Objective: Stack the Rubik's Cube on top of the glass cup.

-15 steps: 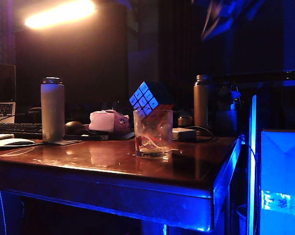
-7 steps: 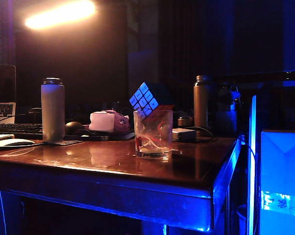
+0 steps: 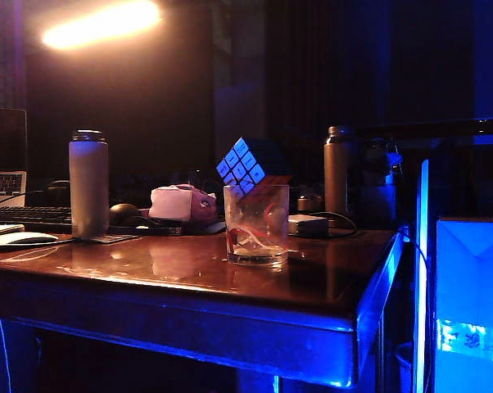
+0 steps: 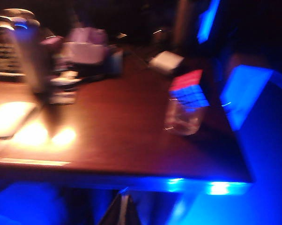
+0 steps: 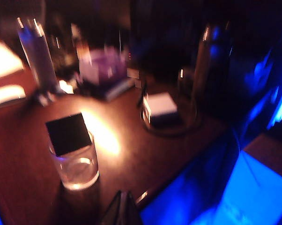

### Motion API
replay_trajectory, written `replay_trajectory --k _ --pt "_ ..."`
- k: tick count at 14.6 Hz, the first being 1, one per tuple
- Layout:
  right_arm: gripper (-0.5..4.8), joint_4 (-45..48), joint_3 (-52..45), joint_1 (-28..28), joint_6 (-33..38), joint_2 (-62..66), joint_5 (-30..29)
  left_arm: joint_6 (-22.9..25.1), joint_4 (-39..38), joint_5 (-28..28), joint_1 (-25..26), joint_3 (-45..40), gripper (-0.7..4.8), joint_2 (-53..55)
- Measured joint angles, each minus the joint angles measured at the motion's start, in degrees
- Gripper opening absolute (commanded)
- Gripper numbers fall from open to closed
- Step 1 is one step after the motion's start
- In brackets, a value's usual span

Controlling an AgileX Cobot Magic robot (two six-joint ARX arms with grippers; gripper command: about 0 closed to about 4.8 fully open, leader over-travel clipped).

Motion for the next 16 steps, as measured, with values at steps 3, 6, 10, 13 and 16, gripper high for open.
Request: replay_trajectory --k 3,6,10,13,16 --pt "-0.01 3.9 -9.0 0.0 0.2 -11.7 1.7 -0.3 14.4 7.3 0.0 -17.0 -0.06 -9.3" --pt "-0.01 3.1 -15.3 0.0 0.2 -18.1 2.3 -0.3 24.9 8.5 0.0 -24.7 -0.06 -9.1" --pt "-0.01 2.7 -23.2 0.0 4.9 -21.1 2.9 -0.3 30.9 6.4 0.0 -35.5 -0.06 -9.0" --pt "-0.01 2.9 -27.4 0.0 5.5 -21.3 6.3 2.8 33.7 2.6 0.0 -39.5 -0.06 -9.0" --pt "-0.01 2.9 -30.6 0.0 6.0 -21.4 6.3 3.5 34.6 2.3 0.0 -44.1 -0.06 -9.0"
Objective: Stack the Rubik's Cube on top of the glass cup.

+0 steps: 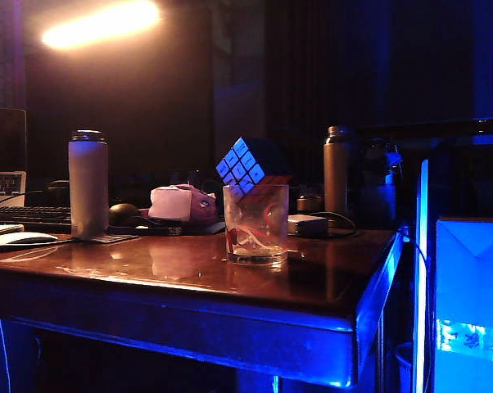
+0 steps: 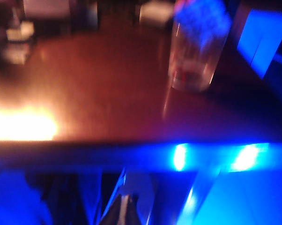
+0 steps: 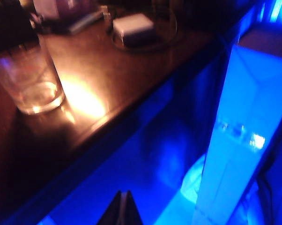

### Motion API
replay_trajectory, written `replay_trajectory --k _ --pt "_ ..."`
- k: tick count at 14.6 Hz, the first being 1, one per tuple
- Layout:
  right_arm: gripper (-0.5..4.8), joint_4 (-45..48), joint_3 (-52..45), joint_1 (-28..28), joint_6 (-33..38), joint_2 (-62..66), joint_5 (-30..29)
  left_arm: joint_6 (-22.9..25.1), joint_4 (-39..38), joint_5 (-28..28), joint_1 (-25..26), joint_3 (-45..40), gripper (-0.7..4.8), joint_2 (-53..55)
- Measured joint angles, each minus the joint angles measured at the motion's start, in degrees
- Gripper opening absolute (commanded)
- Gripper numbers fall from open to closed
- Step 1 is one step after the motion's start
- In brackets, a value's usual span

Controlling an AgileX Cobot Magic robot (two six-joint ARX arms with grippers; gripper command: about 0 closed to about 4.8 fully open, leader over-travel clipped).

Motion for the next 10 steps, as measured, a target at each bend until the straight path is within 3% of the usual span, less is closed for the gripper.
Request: replay_trajectory --k 5,10 --pt "-0.01 -0.3 -2.3 0.0 0.2 0.0 -0.2 0.2 0.3 0.2 0.0 -3.7 -0.06 0.0" --pt "-0.01 -0.6 -4.9 0.2 0.1 0.1 -2.4 4.0 2.4 1.3 0.0 -4.6 -0.06 0.0"
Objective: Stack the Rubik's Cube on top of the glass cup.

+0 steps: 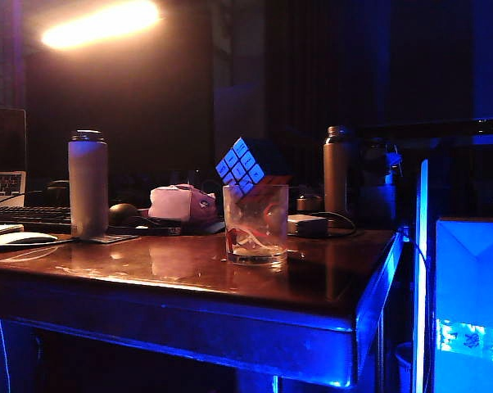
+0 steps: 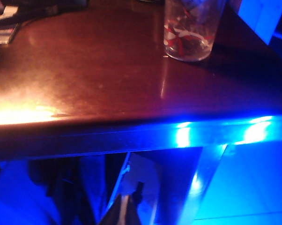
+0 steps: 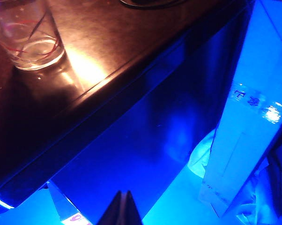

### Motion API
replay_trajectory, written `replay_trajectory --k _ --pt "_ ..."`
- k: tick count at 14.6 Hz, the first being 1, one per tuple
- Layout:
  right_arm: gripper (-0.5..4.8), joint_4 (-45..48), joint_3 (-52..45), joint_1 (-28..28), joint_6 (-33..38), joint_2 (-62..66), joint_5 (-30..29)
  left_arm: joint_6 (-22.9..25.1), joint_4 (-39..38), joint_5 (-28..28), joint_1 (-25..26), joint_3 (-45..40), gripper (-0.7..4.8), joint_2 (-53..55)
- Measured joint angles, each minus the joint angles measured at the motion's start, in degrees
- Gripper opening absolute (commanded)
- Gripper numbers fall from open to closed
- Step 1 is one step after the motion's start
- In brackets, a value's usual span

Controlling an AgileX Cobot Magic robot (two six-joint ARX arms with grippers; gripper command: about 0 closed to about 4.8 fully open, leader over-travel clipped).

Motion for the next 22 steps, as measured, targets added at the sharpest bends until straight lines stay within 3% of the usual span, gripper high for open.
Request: replay_trajectory --k 5,19,22 --pt "-0.01 0.0 0.0 0.0 0.0 0.0 -0.2 4.5 0.2 3.7 0.0 0.0 -0.05 0.0" --pt "-0.01 0.1 0.0 0.0 0.0 -0.6 -0.2 4.8 0.2 3.5 0.1 0.0 0.09 -0.8" --pt "-0.01 0.2 -0.1 -2.3 0.0 -3.0 -0.2 4.9 0.3 4.1 8.5 0.0 0.09 -0.7"
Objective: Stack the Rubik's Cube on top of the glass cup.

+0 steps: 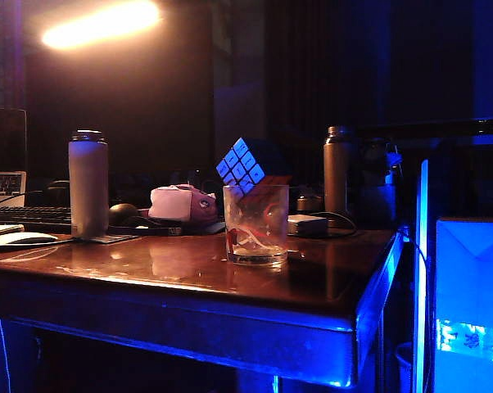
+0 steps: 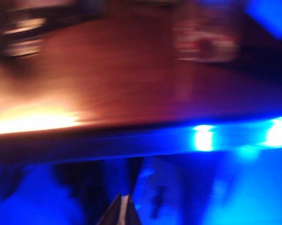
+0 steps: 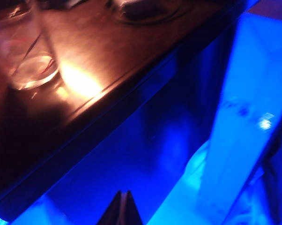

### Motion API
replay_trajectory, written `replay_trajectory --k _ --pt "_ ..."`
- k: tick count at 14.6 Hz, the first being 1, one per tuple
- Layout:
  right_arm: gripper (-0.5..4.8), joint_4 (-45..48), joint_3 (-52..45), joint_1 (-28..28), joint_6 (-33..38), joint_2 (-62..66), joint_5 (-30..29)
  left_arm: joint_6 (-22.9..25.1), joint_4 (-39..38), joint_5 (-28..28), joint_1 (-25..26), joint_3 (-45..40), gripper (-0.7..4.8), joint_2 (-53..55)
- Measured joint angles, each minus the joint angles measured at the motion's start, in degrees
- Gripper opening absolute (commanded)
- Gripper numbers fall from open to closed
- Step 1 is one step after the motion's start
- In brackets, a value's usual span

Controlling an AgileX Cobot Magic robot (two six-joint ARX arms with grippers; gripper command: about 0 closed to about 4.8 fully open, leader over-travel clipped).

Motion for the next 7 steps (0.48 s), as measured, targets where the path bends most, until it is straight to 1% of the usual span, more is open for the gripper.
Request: replay_trajectory --k 2,4,6,7 --pt "-0.01 0.5 0.0 -3.7 0.0 -1.8 0.0 0.0 0.1 0.1 8.7 -0.1 0.09 -0.5" --pt "-0.01 1.7 -0.4 -7.0 0.0 -1.9 0.0 0.0 2.1 0.0 14.3 -0.7 0.09 -4.3" --pt "-0.01 3.9 -1.1 -9.0 0.0 -1.9 0.0 0.0 4.0 -0.2 17.5 -1.3 0.09 -5.8" --pt "-0.01 5.6 -1.6 -9.2 0.0 -1.9 0.1 0.0 4.0 -0.2 17.8 -1.3 0.09 -5.8"
